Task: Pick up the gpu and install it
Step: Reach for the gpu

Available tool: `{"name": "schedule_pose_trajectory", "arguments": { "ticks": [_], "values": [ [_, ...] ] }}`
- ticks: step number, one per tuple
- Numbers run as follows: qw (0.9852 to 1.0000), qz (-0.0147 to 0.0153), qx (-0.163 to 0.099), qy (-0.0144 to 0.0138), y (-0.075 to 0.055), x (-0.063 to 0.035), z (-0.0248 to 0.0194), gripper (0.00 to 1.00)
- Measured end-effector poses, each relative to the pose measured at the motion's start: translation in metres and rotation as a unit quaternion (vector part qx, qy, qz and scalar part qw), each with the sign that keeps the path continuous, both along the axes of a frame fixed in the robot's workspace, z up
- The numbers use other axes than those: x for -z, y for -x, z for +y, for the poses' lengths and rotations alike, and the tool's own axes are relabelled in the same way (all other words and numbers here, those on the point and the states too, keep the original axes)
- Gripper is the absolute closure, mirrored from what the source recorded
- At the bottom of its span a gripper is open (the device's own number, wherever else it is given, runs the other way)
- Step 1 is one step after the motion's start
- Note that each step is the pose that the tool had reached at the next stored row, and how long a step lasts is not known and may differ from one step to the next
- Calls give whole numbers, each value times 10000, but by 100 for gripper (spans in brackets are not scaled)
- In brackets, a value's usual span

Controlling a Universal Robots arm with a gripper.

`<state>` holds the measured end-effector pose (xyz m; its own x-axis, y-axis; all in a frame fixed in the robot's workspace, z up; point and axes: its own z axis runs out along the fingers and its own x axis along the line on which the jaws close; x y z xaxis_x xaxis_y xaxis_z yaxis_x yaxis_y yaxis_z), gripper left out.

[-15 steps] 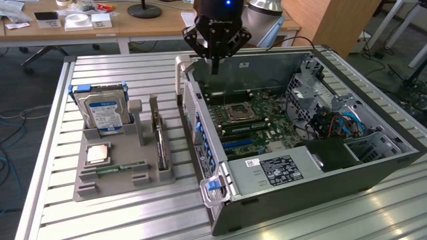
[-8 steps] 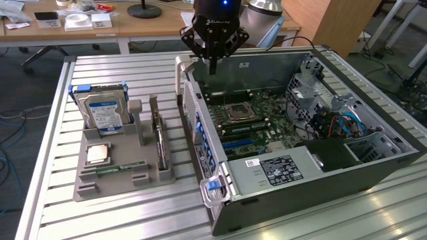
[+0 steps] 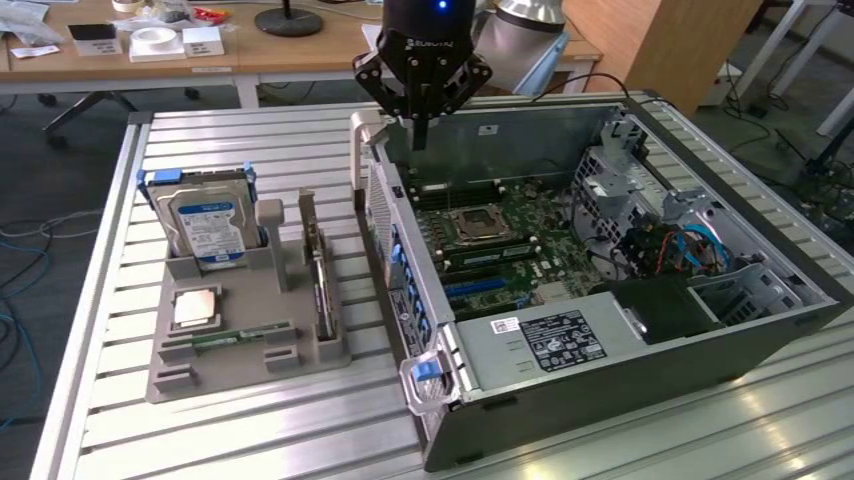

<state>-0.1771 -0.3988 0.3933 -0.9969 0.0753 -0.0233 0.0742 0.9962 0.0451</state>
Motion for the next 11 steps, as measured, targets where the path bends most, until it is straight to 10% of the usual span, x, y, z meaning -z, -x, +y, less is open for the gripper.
{"name": "schedule_pose_trajectory", "arguments": {
  "ticks": [11],
  "values": [
    [10000, 0, -1, 0, 117, 0, 0, 89]
  ]
}}
